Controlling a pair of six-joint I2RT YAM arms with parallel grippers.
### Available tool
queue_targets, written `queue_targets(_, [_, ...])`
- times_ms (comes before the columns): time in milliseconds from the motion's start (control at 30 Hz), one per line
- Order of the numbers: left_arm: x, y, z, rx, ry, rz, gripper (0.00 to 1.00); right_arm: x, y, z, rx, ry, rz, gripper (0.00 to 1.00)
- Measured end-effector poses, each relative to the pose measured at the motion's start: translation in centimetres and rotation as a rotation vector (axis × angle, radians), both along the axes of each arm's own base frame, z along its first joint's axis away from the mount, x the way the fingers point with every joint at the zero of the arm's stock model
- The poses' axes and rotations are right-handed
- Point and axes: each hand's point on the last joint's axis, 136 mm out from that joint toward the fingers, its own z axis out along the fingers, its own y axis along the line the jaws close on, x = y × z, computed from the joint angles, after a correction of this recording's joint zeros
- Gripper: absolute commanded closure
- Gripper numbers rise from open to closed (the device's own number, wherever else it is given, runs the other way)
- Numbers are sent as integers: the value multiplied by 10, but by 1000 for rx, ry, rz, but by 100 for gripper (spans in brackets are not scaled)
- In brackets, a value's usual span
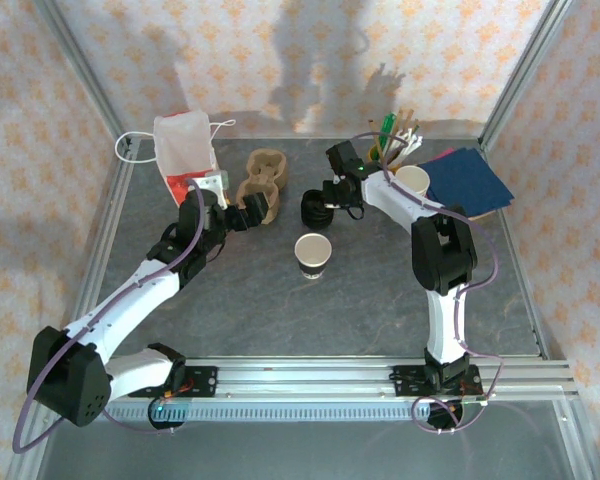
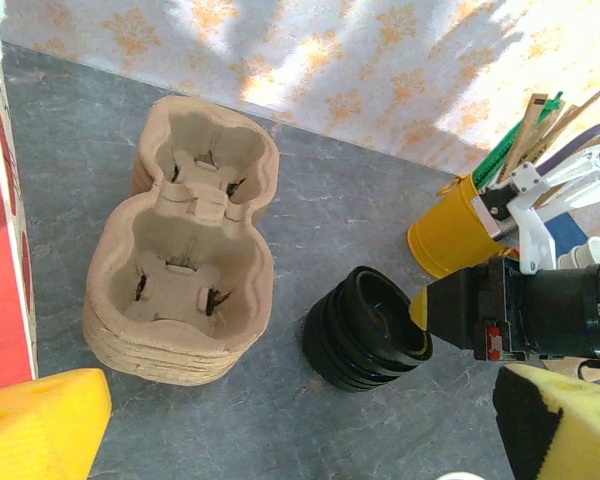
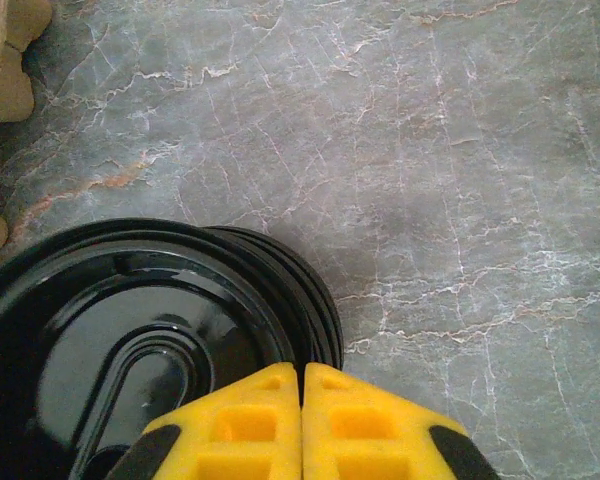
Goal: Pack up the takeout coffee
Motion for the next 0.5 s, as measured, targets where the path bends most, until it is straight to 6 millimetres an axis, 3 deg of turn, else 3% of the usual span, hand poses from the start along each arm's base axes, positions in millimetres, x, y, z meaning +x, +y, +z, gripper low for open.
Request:
queue_targets(300, [13, -12, -22, 12, 68, -15, 2, 0, 0, 1, 1, -2, 0, 97])
queue_targets(500, [54, -45, -20, -9, 120, -63, 10, 0, 1, 8, 8, -15, 1, 97])
